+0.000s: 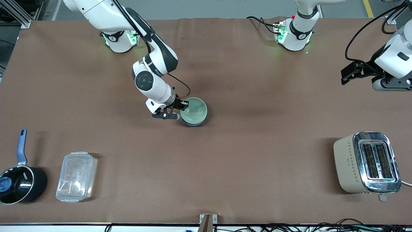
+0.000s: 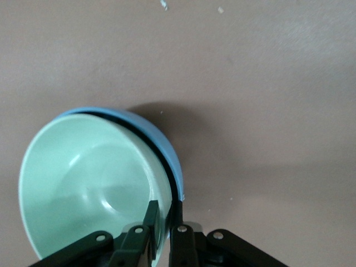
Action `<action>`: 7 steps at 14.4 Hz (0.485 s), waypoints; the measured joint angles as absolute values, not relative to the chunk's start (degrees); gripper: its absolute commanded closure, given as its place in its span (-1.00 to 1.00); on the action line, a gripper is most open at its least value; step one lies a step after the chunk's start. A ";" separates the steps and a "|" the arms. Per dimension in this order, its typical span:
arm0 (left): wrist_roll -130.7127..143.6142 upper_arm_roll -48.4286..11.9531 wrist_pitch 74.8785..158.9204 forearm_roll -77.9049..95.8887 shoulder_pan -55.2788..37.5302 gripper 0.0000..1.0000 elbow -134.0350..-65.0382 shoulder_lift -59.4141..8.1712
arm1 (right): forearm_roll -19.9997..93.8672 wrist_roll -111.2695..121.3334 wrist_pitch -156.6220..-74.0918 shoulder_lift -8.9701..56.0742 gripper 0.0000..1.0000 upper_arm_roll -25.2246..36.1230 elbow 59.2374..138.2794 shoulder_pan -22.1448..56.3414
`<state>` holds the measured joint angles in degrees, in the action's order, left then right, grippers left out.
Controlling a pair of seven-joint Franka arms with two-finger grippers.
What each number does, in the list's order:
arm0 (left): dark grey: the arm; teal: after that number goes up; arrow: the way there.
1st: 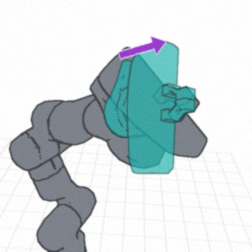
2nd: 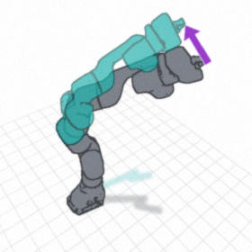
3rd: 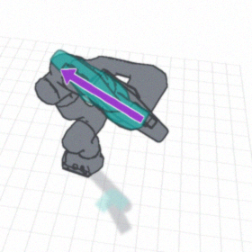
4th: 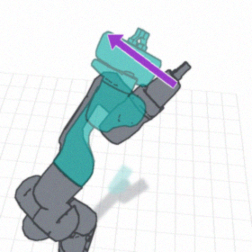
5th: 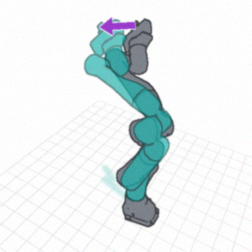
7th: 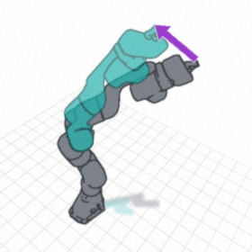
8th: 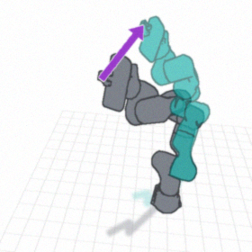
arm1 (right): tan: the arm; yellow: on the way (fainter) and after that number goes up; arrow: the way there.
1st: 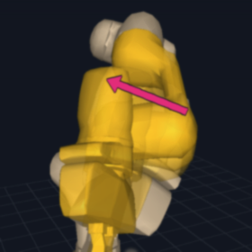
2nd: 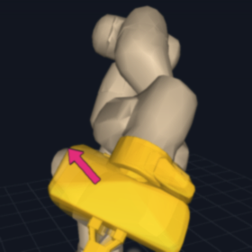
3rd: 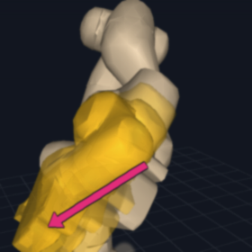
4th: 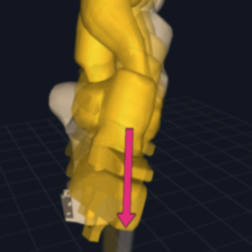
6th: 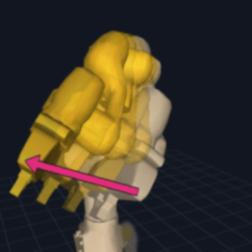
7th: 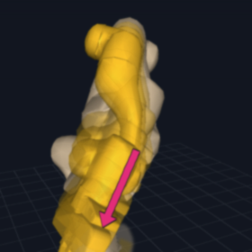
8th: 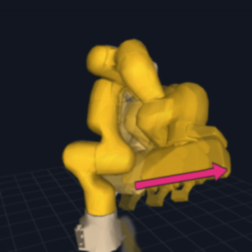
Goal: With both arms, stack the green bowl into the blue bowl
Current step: 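Lower the green bowl into the blue bowl with the right gripper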
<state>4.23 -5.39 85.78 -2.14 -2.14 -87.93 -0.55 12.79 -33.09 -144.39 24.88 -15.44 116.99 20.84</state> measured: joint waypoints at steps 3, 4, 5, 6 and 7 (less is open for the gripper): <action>4.29 -5.39 86.69 -1.98 -2.29 -1.00 -88.02 -0.55 | 12.33 -33.09 -144.39 24.88 -1.00 -15.40 116.90 19.96; 4.29 -5.39 87.05 -1.94 -2.30 -1.00 -88.13 -0.55 | 12.33 -33.09 -144.38 24.88 -1.00 -15.40 116.80 19.80; 4.29 -5.39 87.29 -1.93 -2.33 -1.00 -88.23 -0.55 | 12.33 -33.09 -144.38 24.87 -1.00 -15.40 116.57 19.67; 4.29 -5.40 87.47 -1.93 -2.36 -1.00 -88.33 -0.55 | 12.33 -33.19 -144.08 24.81 -1.00 -15.41 116.07 19.51; 4.29 -5.40 87.53 -1.93 -2.38 -1.00 -88.41 -0.56 | 12.33 -33.42 -142.52 24.51 -1.00 -15.41 115.09 19.28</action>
<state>4.29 -5.40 87.53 -1.93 -2.38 -88.41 -0.56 12.33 -33.42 -142.52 24.51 -15.41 115.09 19.28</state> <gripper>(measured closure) 0.000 0.348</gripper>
